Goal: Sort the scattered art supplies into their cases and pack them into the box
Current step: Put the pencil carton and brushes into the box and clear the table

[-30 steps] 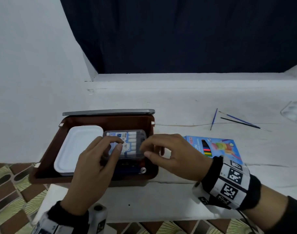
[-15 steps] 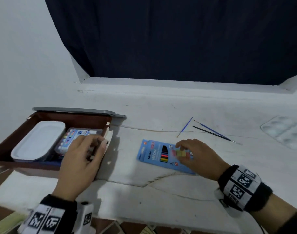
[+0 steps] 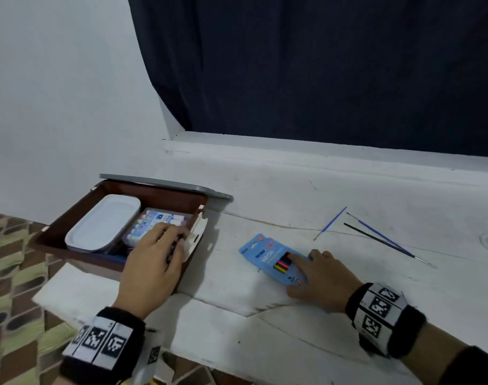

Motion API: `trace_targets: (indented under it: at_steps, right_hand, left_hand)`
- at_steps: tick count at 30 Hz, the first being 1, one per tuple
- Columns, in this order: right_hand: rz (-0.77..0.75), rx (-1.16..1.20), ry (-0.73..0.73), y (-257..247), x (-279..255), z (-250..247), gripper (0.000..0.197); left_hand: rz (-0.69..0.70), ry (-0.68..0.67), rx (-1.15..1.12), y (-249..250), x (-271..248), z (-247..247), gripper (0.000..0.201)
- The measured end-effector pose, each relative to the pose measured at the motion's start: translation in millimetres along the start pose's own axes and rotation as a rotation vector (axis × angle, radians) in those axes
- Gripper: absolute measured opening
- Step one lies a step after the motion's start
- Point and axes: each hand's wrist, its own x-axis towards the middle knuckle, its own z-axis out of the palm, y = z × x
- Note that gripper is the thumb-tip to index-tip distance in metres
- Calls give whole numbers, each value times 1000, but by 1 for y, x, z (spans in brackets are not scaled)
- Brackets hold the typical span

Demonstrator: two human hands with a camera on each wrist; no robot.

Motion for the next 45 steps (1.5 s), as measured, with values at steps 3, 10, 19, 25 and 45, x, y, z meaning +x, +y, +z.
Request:
trace_targets:
  at_steps: [3, 10, 19, 25, 45]
  right_hand:
    - [-32, 333, 82, -15, -5, -9, 30]
    - [67, 849, 87, -57, 1, -18, 16]
    - [89, 1295, 404, -126, 9, -21, 23]
    - [-50, 849, 801, -188, 10, -50, 15]
    - [-375, 257, 308, -301, 35, -101, 22]
  left_hand:
    - [-3, -1, -40, 0, 0, -2, 24]
    - [20, 3, -272, -10, 1, -8, 21]
    - [19, -32, -461, -86, 20, -81, 22]
    - [257, -454, -65, -194, 52, -117, 36]
    - [393, -760, 26, -237, 94, -118, 48]
